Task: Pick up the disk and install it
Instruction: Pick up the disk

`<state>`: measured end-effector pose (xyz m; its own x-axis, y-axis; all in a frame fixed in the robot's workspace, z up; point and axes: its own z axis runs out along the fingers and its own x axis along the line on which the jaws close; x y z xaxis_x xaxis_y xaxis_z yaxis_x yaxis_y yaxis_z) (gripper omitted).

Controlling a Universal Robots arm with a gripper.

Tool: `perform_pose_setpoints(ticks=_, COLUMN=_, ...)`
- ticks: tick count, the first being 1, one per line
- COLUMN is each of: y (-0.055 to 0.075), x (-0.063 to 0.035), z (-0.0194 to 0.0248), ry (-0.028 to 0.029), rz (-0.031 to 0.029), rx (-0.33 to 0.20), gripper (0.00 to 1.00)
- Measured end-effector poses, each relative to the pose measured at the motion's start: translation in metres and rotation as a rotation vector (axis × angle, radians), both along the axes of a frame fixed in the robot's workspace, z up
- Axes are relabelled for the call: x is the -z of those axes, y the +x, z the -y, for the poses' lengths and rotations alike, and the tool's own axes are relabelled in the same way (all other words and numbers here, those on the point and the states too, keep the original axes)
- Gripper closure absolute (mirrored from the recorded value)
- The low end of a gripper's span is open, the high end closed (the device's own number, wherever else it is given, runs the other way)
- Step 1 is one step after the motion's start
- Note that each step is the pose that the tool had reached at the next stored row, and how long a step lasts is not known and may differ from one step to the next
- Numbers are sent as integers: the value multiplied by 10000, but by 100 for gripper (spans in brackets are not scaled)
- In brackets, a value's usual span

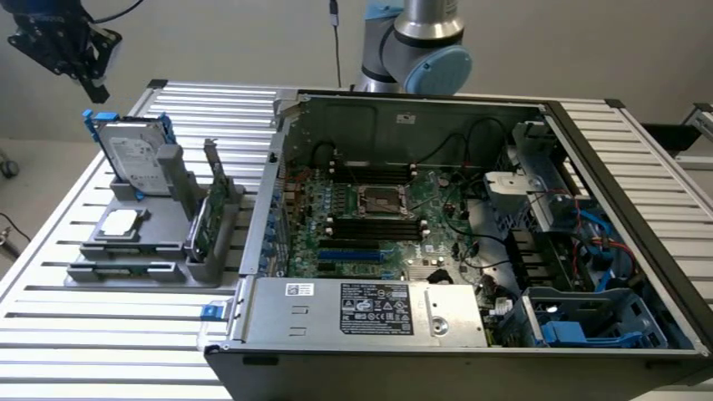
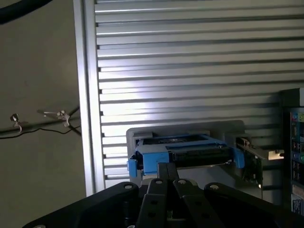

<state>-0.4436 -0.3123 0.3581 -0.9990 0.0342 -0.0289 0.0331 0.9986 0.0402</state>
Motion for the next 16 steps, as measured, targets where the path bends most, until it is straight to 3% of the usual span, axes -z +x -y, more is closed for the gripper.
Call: perform_pose_setpoints(ticks=16, y=1, x=0, z=0, ry=-4, rz=-36, rx=-2881, gripper=89)
